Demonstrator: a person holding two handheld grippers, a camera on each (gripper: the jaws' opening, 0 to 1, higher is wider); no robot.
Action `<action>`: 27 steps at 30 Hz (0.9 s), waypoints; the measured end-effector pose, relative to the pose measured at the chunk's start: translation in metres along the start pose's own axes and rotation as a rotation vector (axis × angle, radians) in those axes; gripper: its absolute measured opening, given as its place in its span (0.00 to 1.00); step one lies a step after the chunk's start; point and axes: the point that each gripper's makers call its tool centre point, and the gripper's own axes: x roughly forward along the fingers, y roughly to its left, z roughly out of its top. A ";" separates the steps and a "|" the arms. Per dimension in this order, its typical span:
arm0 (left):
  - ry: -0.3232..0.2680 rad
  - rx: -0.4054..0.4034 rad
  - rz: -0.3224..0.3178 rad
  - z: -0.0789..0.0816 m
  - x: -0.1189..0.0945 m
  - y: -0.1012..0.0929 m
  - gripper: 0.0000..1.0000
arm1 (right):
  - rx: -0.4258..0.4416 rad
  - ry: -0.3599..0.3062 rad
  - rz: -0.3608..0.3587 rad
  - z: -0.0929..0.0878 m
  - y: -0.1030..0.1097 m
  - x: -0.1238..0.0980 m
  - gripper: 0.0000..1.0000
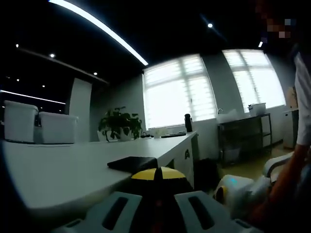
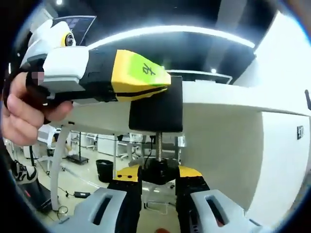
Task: Clamp the fixed fixture on the desktop, loosen the retaining clip, secure it to the edge of the desk, and tighten the retaining clip.
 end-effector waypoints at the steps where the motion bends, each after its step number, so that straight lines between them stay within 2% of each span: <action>1: -0.003 -0.001 -0.001 0.000 0.000 0.000 0.02 | -0.001 -0.006 0.042 0.001 0.002 0.002 0.25; 6: -0.015 -0.014 -0.005 0.001 -0.003 0.002 0.02 | 0.001 -0.015 0.259 0.002 0.008 0.001 0.25; 10: -0.011 -0.007 -0.009 0.001 -0.003 0.001 0.02 | -0.009 0.018 0.446 0.003 0.013 0.001 0.25; 13: -0.019 -0.006 -0.012 0.001 -0.002 0.000 0.02 | 0.019 0.041 0.543 0.002 0.019 -0.002 0.25; 17: -0.027 -0.002 -0.010 0.001 -0.003 0.000 0.02 | -0.005 0.058 0.616 0.003 0.022 -0.003 0.25; 20: -0.027 0.001 -0.012 0.001 -0.002 0.000 0.02 | -0.022 0.062 0.629 0.005 0.024 -0.005 0.26; 22: -0.028 0.000 -0.013 0.001 -0.002 0.000 0.02 | -0.019 0.070 0.601 0.000 0.023 -0.004 0.27; 24: -0.029 -0.004 -0.014 0.002 -0.002 0.001 0.02 | -0.077 0.095 0.554 -0.009 0.025 -0.007 0.35; 25: -0.030 -0.005 -0.013 0.002 -0.002 0.001 0.02 | -0.154 0.113 0.520 -0.017 0.024 -0.008 0.40; 26: -0.031 -0.003 -0.012 0.002 -0.002 0.001 0.02 | -0.196 0.131 0.498 -0.025 0.022 -0.006 0.46; 27: -0.033 -0.002 -0.010 0.002 -0.002 0.001 0.02 | -0.190 0.124 0.484 -0.029 0.019 -0.002 0.49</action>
